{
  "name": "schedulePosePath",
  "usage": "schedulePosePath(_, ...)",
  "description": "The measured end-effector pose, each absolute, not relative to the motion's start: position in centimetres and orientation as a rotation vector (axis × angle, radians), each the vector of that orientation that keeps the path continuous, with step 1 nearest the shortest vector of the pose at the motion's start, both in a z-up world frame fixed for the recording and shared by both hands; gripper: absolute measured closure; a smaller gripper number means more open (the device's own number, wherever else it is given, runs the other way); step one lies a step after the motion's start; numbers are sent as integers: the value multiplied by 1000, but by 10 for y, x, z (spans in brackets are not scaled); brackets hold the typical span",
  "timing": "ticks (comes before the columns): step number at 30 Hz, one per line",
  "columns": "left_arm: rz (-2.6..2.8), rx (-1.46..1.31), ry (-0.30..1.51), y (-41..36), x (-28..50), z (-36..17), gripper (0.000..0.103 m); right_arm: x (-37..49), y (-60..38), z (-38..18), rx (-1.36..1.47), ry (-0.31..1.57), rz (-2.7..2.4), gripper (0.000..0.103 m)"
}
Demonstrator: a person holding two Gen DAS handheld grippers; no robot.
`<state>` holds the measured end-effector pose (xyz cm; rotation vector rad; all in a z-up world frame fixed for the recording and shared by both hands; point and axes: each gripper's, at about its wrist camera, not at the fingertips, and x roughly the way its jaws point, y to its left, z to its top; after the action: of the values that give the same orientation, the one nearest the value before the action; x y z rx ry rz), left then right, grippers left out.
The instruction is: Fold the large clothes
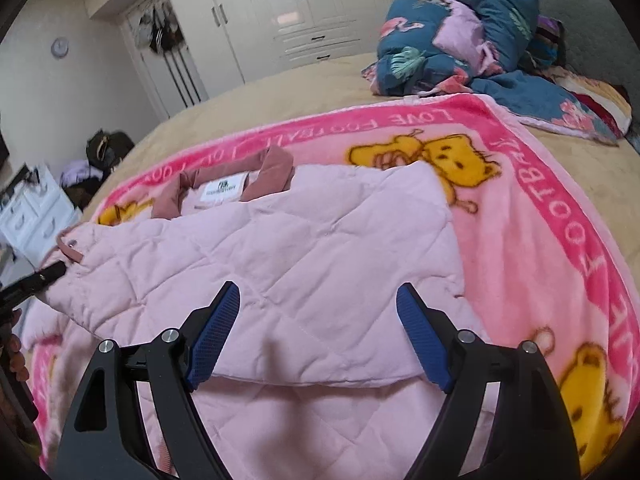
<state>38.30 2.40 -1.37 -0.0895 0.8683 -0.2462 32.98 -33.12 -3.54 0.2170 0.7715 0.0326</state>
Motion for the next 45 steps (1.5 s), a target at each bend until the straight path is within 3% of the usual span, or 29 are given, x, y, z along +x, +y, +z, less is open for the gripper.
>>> schedulePosePath(6, -228, -157, 954, 40, 382, -67, 92, 340, -325, -50, 200, 810, 46, 23)
schedulePosePath(14, -224, -132, 950, 37, 381, -73, 85, 354, -334, -90, 144, 915, -27, 21)
schedulePosePath(20, -233, -125, 953, 39, 372, -63, 84, 347, -332, -83, 161, 899, -38, 18)
schedulePosePath(26, -244, -146, 951, 44, 358, -50, 52, 329, -329, -62, 270, 848, 9, 8)
schedulePosePath(28, -239, -147, 940, 47, 352, -44, 31, 325, -322, -56, 270, 839, 17, 5)
schedulePosePath(31, -206, -161, 928, 56, 345, -35, 9, 320, -309, -45, 248, 822, 29, 4)
schedulePosePath(45, -73, -213, 901, 122, 313, -15, 9, 308, -242, -8, 156, 763, 91, 4)
